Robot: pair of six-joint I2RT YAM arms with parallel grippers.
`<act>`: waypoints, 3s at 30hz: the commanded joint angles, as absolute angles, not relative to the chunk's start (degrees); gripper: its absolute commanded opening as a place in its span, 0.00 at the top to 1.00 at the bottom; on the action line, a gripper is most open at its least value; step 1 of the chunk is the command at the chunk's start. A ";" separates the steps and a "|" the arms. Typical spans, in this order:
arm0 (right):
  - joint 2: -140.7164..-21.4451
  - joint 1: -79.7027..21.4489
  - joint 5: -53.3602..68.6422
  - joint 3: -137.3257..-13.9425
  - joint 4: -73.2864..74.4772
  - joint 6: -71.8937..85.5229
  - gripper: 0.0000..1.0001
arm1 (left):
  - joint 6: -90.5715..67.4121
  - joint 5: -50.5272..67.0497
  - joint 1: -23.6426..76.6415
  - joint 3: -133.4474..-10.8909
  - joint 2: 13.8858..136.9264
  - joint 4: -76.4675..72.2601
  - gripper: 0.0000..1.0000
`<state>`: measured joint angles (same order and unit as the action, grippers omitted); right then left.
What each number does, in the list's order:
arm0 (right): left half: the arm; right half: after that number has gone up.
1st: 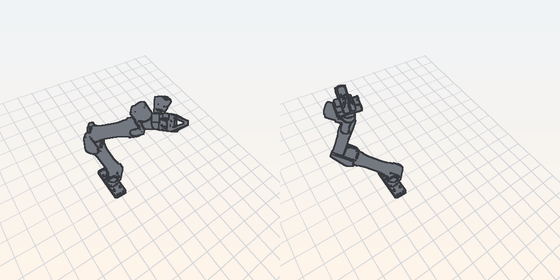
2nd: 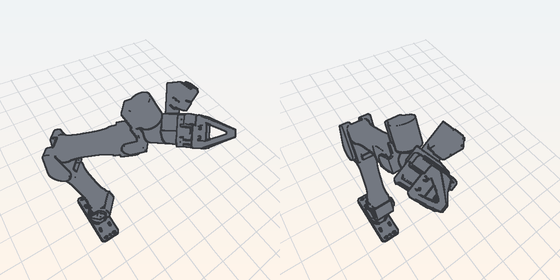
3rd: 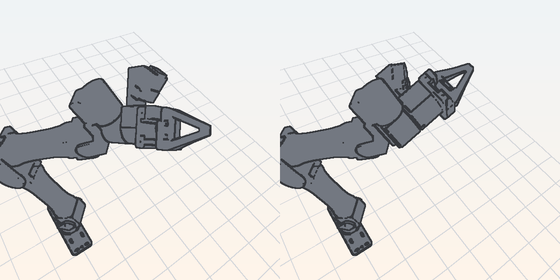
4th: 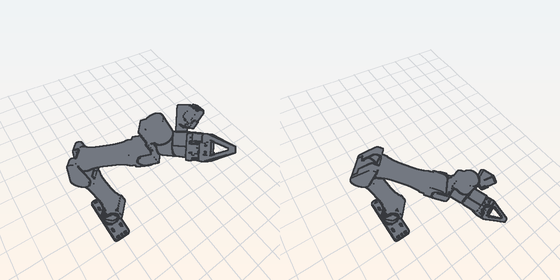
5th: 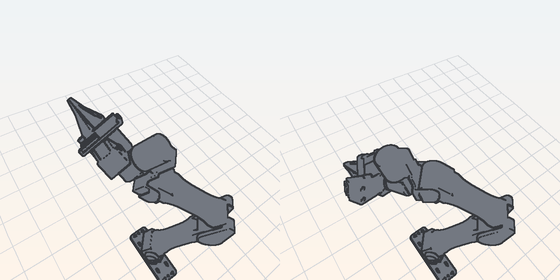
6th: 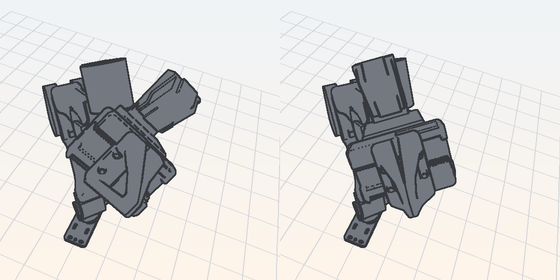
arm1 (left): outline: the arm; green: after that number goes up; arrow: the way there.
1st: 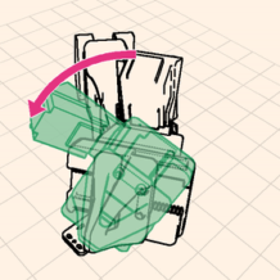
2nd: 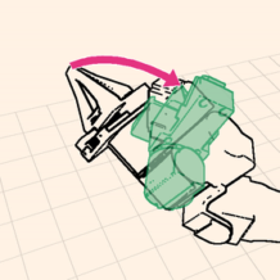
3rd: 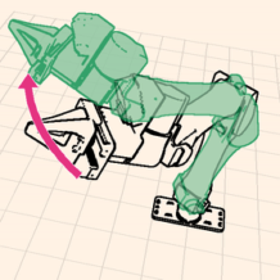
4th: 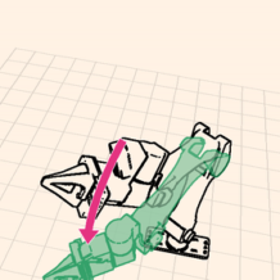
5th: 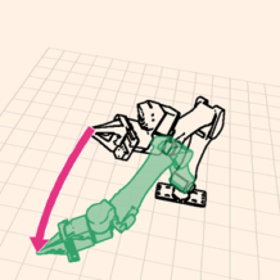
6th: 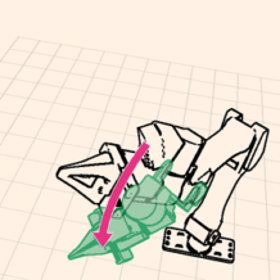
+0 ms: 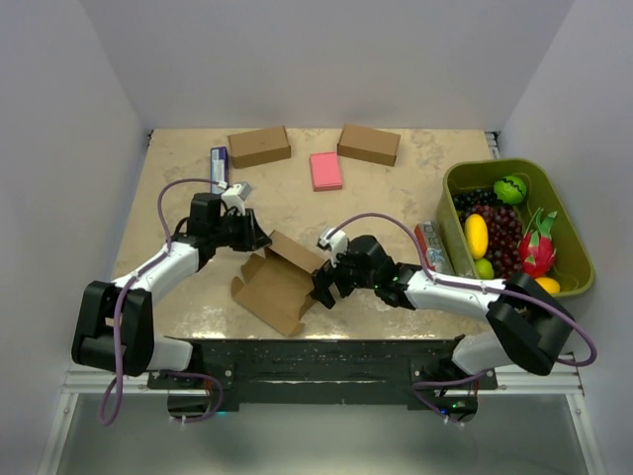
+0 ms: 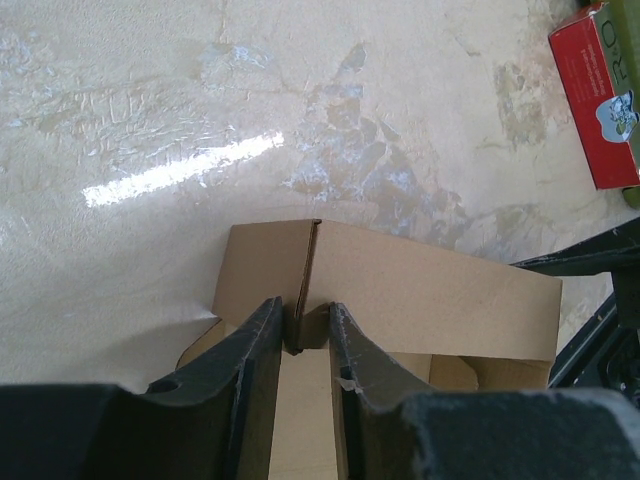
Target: Fold the paper box
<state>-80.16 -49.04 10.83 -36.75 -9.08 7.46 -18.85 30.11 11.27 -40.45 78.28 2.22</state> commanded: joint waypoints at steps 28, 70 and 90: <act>-81.91 -53.17 -1.40 -34.72 -21.97 12.30 0.46 | -18.55 31.91 11.43 -40.17 80.34 4.92 0.72; -81.04 -52.47 -1.32 -37.00 -15.64 4.66 0.48 | -39.11 2.19 44.03 -9.59 60.20 -23.46 0.43; -82.44 -52.38 -7.82 -35.77 -16.34 15.29 0.20 | -46.40 7.82 45.00 -5.28 71.80 -41.65 0.85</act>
<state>-83.18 -52.49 -5.52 -36.25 -13.63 12.03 -44.25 6.68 44.25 -6.17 69.87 -35.77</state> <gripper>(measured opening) 0.810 0.154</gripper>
